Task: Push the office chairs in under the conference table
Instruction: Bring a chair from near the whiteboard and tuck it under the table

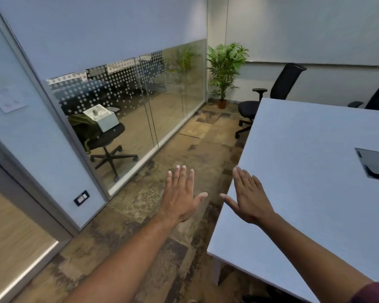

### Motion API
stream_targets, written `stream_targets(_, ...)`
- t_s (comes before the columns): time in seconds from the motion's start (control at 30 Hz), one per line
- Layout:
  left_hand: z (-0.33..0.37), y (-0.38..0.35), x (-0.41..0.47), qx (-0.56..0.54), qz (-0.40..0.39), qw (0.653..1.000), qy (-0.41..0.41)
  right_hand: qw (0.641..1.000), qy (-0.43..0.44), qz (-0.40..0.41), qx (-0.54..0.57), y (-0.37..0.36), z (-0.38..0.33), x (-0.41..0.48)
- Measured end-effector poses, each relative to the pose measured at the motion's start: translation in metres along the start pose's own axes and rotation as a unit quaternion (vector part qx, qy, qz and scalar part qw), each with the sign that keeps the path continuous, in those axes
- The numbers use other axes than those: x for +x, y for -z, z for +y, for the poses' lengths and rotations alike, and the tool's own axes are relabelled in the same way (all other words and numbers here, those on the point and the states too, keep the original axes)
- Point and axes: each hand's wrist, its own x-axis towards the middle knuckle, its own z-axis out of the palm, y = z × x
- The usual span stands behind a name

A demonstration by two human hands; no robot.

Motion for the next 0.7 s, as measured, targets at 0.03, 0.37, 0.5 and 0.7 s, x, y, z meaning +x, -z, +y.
stream_targets(0.03,-0.012,-0.004,0.013,0.008,0.003,1.000,-0.003,1.000,-0.003,0.005,0.003,-0.008,-0.002,0.018)
stream_targets(0.37,-0.126,-0.048,0.237,0.040,-0.021,0.997,-0.065,0.994,-0.088,0.061,0.031,-0.081,0.017,0.238)
stream_targets(0.5,-0.154,-0.056,0.339,0.037,-0.016,0.994,-0.100,0.989,-0.131,0.068,0.032,-0.088,0.044,0.325)
stream_targets(0.7,-0.181,-0.065,0.458,0.019,-0.014,0.993,-0.114,0.981,-0.180,0.071,0.014,-0.078,0.077,0.423)
